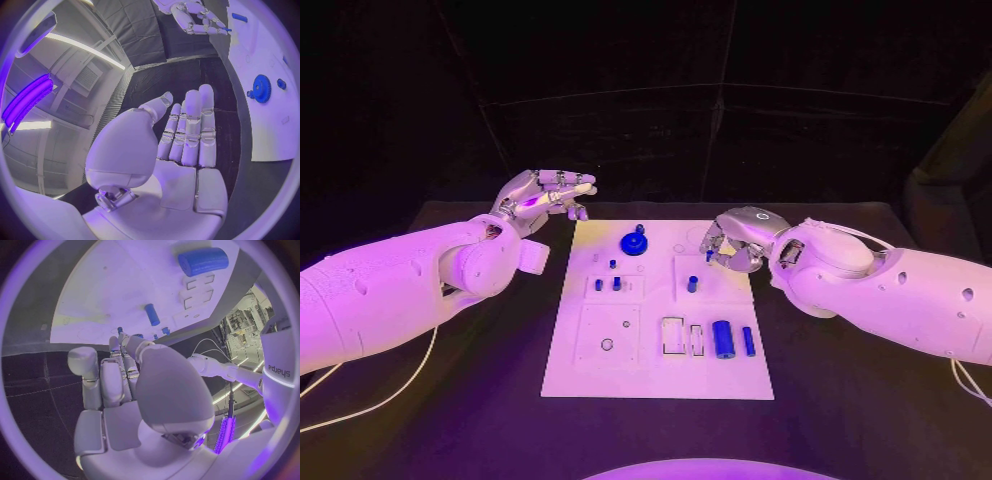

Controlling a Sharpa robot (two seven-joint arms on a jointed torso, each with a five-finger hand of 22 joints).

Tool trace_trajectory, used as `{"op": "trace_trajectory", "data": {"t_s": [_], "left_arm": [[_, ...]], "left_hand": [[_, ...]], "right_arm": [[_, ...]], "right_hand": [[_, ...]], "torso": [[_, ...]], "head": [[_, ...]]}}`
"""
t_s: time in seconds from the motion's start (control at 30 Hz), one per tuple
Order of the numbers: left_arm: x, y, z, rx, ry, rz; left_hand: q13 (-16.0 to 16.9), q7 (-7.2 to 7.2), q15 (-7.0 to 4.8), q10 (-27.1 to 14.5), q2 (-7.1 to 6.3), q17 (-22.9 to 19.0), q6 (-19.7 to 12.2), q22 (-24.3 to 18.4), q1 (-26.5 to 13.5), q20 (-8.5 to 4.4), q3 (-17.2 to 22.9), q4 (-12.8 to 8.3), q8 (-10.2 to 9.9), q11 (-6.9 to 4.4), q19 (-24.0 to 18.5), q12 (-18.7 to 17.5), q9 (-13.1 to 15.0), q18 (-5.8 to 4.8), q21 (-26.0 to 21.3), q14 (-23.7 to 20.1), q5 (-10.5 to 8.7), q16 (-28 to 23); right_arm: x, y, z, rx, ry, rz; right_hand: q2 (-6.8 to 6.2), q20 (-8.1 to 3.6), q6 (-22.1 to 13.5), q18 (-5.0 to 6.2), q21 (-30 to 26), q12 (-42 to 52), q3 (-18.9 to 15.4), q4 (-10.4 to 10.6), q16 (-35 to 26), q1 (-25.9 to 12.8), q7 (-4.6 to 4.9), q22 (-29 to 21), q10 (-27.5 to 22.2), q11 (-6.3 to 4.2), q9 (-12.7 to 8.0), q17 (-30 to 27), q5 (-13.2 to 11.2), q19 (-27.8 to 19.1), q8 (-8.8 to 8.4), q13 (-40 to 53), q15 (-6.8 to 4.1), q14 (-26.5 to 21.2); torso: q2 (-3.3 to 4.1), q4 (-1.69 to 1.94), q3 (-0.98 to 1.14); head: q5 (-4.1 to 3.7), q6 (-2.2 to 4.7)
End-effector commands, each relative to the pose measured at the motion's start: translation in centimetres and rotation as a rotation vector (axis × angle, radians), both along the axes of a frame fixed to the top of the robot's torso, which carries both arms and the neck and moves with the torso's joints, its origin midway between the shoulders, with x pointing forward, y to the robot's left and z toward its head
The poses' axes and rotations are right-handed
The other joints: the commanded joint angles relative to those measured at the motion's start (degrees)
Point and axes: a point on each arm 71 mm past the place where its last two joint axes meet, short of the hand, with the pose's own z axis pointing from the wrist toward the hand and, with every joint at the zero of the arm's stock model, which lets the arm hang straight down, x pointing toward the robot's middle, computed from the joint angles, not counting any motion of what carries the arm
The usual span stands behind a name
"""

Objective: Assemble the parts on the task board

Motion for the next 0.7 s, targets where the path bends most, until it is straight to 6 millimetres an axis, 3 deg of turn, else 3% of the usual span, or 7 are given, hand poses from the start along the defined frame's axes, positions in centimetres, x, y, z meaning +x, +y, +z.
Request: {"op": "trace_trajectory", "data": {"t_s": [0.03, 0.33, 0.7], "left_arm": [[0.0, 0.0, 0.2, -0.010, -0.005, -0.004], [0.0, -0.1, 0.2, -0.011, -0.006, -0.006], [0.0, -0.5, 0.3, -0.012, -0.007, -0.010]], "left_hand": [[-0.1, -0.06, -0.15, -0.4, 0.42, 0.0, -0.4, 0.0, 0.2, 0.17, -0.4, 0.0, 0.2, -0.13, -0.4, 0.3, 0.0, 0.68, -0.3, -0.4, 0.21, -0.3], [-0.1, -0.03, -0.13, -0.5, 0.41, -0.1, -0.5, -0.1, 0.2, 0.20, -0.5, 0.0, 0.2, -0.10, -0.4, 0.4, 0.0, 0.68, -0.4, -0.5, 0.21, -0.3], [-0.1, -0.01, -0.10, -0.6, 0.38, -0.2, -0.6, -0.2, 0.2, 0.22, -0.6, 0.0, 0.3, -0.07, -0.5, 0.4, 0.0, 0.68, -0.5, -0.5, 0.22, -0.3]], "right_arm": [[-0.8, 0.5, 1.0, 0.068, -0.034, 0.015], [-3.1, 3.7, 2.4, 0.144, -0.040, 0.116], [-4.4, 9.0, 2.0, 0.186, -0.011, 0.250]], "right_hand": [[-0.10, 0.11, 0.1, -0.74, 0.4, -0.3, 0.4, -0.1, 0.4, -0.5, 0.32, 0.2, 0.1, 0.35, 0.0, 0.0, 0.1, 0.5, -0.20, -0.1, 0.11, 2.1], [-0.29, 0.13, 0.1, -0.84, 0.8, -0.4, 0.7, -0.5, 0.5, -0.7, 0.36, 0.9, 0.1, 0.40, -0.1, 0.2, 0.3, 0.7, -0.28, -0.1, 0.15, 2.1], [-0.36, 0.15, 0.0, -0.87, 1.0, -0.5, 0.9, -0.6, 0.6, -1.0, 0.44, 1.2, 0.0, 0.46, -0.1, 0.1, 0.4, 0.8, -0.36, -0.2, 0.19, 2.1]], "torso": [[-0.02, 0.01, -0.05], [-0.01, 0.27, -0.09], [0.09, 0.16, -0.04]], "head": [[0.06, 0.03], [0.66, 0.02], [3.68, -0.96]]}}
